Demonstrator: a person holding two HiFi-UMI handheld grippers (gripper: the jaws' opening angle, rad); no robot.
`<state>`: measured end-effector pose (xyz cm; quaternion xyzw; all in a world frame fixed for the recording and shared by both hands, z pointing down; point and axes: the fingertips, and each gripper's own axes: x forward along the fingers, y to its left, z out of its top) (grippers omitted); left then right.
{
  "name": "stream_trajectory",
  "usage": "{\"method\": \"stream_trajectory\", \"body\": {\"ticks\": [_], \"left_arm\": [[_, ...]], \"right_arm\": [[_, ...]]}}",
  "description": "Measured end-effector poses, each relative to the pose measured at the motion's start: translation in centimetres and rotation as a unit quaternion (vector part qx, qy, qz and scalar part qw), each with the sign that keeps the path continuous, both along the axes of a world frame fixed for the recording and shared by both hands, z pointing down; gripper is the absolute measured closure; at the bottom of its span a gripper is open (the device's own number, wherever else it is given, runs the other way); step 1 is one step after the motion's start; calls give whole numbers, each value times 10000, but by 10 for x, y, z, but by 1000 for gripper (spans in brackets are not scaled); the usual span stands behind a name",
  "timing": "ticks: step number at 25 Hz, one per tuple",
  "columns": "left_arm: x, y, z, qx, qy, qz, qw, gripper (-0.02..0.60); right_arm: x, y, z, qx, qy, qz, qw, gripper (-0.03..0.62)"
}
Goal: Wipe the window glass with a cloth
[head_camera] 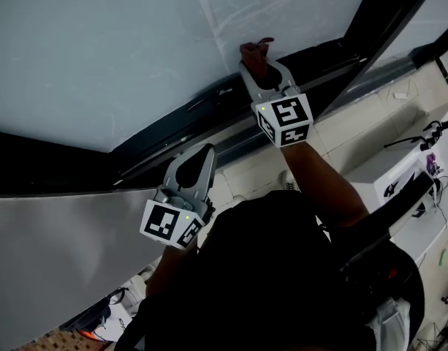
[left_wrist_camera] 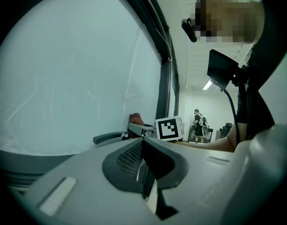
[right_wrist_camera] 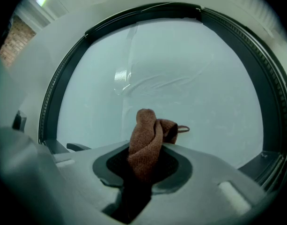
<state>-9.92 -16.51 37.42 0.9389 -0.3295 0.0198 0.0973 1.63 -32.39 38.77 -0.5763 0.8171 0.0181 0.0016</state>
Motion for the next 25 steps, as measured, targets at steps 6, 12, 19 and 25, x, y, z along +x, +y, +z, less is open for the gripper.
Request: {"method": "stream_trajectory", "body": {"ticks": [6,12,19,25], "left_arm": [[-1,-1,0,0,44,18,10000,565],[8,-2,-2,25,66,101,9999,565],[24,-6,-6,56,73,213,9997,565],[46,-11,-8,67,72,349,9993,565]], "right_arm": [[-19,3,2,3,297,-237,9993,510],[-38,8,-2,14,422,-639,9971,511],[-46,9,-2,-21,555,-949,9939,511],[-24,16,-13,65,459,-1066,9932,511]]}}
